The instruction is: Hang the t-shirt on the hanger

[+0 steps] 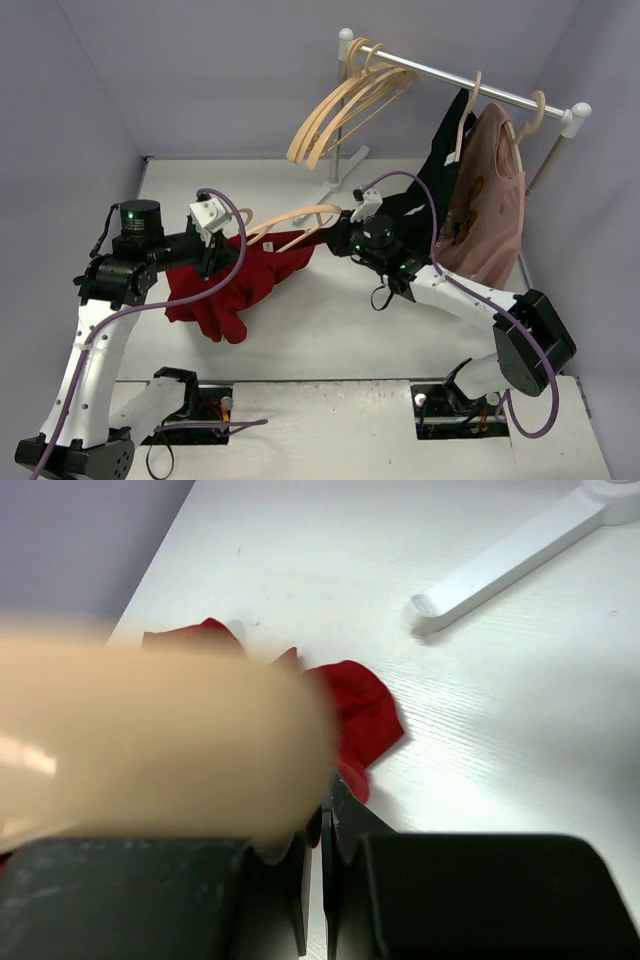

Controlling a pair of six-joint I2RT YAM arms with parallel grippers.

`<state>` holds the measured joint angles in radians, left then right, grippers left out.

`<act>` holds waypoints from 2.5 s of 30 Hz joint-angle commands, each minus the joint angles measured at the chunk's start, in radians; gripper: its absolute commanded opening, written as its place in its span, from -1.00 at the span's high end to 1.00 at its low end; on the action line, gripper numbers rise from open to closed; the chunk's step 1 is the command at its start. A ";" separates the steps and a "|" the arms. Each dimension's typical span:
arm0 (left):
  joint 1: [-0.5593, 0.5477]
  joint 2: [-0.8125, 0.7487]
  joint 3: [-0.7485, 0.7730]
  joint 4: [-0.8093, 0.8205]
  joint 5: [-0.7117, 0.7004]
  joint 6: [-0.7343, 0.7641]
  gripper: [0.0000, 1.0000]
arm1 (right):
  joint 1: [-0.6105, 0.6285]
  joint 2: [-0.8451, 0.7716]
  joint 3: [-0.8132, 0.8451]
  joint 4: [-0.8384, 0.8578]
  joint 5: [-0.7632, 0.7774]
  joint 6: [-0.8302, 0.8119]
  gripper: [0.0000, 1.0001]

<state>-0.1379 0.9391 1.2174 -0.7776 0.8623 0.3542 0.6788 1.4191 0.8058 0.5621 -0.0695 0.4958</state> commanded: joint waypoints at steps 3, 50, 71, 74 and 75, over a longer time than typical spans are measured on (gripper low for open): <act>-0.002 -0.046 -0.017 0.038 0.007 0.086 1.00 | -0.098 -0.031 0.097 -0.073 -0.057 -0.064 1.00; -0.239 0.191 0.162 0.269 -0.461 -0.167 1.00 | -0.033 -0.076 0.530 -0.317 -0.084 -0.393 1.00; -0.262 0.099 0.026 0.517 -0.419 -0.312 1.00 | 0.126 -0.150 0.459 -0.370 -0.059 -0.485 1.00; -0.262 0.079 -0.010 0.539 -0.419 -0.327 1.00 | 0.145 -0.150 0.431 -0.372 -0.037 -0.473 1.00; -0.262 0.067 -0.027 0.541 -0.440 -0.330 1.00 | 0.170 -0.148 0.426 -0.372 -0.022 -0.464 1.00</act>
<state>-0.3985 1.0574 1.1949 -0.4030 0.4282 0.0646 0.8038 1.3019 1.2468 0.1341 -0.1353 0.0254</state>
